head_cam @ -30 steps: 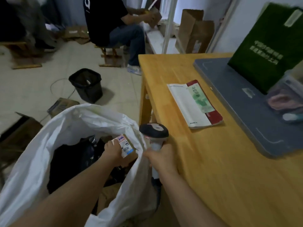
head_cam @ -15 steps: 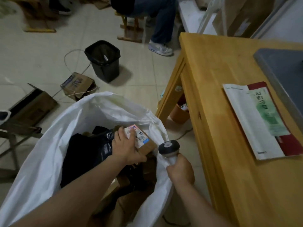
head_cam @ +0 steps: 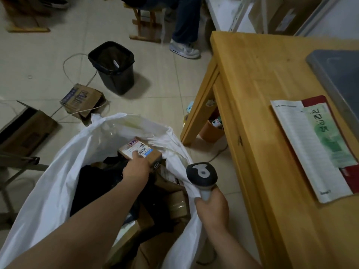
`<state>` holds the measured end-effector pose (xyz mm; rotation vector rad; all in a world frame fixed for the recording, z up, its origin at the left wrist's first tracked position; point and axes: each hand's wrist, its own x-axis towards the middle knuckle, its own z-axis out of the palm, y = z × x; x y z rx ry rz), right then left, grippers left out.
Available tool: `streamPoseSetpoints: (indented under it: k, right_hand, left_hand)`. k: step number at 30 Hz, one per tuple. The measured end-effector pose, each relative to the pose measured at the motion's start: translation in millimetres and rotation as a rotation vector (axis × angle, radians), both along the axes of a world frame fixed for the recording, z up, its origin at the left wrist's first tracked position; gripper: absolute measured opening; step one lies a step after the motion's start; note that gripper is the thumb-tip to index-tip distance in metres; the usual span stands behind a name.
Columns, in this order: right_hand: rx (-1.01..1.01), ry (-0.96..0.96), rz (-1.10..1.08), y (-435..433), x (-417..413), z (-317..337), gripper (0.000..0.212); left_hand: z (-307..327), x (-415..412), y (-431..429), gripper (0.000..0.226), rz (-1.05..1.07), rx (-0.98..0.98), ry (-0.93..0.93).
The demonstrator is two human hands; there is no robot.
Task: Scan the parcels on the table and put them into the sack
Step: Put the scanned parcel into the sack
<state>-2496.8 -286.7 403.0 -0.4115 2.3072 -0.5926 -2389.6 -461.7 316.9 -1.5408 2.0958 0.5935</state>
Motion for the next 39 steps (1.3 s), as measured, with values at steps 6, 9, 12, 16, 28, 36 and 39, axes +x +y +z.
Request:
streamPoseSetpoints:
  k: [6,9,12,16,28,36,39]
  right_hand:
    - [-0.018,-0.004,0.023,5.0,1.7,-1.4,0.024]
    - [-0.036,-0.034,-0.013,7.2,7.4,6.0,0.021]
    - [-0.086,-0.064,-0.026,8.2,16.4,27.2,0.019]
    - [-0.210,-0.066,-0.055,18.5,27.7,77.6,0.019]
    - [-0.742,-0.241,-0.758,157.7,-11.0,253.2,0.017]
    - [-0.889,-0.019,-1.192,336.8,-64.2,312.1,0.009]
    - [-0.927,0.031,-1.258,401.2,-80.2,322.2,0.007]
  left_hand:
    - [-12.0,16.1,-26.0,0.047,-0.035,-0.030,-0.177]
    - [3.4,6.0,-4.5,0.062,-0.102,-0.043,-0.064]
    - [33.3,-11.8,24.3,0.069,-0.167,-0.120,0.086]
    - [98.1,-20.2,59.3,0.073,-0.185,-0.191,0.159]
    - [284.6,-101.6,177.0,0.065,-0.598,-0.334,0.544]
    - [346.5,-212.2,339.3,0.062,-1.038,-0.234,0.759]
    - [358.0,-245.3,406.2,0.064,-1.137,-0.129,0.808]
